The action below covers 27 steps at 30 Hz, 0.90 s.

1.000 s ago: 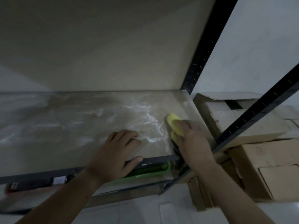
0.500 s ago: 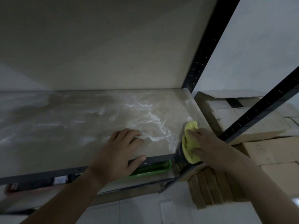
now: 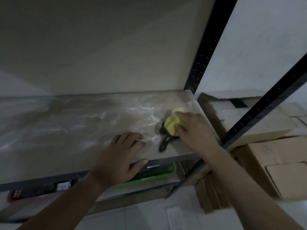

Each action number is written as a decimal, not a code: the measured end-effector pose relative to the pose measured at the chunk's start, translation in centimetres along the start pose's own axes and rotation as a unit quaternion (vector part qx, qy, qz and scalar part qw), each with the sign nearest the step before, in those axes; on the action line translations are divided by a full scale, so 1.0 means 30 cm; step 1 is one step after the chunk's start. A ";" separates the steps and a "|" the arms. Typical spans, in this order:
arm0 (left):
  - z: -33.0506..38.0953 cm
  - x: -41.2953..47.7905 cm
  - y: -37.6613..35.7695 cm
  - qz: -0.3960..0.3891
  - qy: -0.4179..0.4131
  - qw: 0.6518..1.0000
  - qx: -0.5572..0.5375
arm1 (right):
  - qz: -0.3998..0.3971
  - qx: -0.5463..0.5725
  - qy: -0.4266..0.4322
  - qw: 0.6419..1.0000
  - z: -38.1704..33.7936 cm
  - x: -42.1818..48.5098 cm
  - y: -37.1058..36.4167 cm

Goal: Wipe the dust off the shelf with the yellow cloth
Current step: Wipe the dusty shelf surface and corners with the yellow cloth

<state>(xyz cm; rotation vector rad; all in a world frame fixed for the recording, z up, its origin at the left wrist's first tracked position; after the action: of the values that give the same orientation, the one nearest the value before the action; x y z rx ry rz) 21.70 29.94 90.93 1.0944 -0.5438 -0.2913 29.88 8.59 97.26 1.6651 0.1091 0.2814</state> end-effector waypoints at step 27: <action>-0.036 -0.004 -0.034 -0.012 0.030 0.999 -0.016 | 0.058 -0.002 -0.017 0.998 0.059 0.196 -0.121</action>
<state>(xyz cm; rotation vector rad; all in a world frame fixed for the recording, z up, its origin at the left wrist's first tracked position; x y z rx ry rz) 22.24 30.36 89.61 1.0760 -0.4719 -0.2869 36.34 8.70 94.21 1.6736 -0.0152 0.3404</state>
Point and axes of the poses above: each hand's wrist, its own x-axis towards the middle knuckle, its own y-axis out of the back of the hand, z = x × y, the point moved 7 cm from there along x, towards the middle knuckle, and after that the axes turned 8 degrees about -x, right-handed, at the moved point
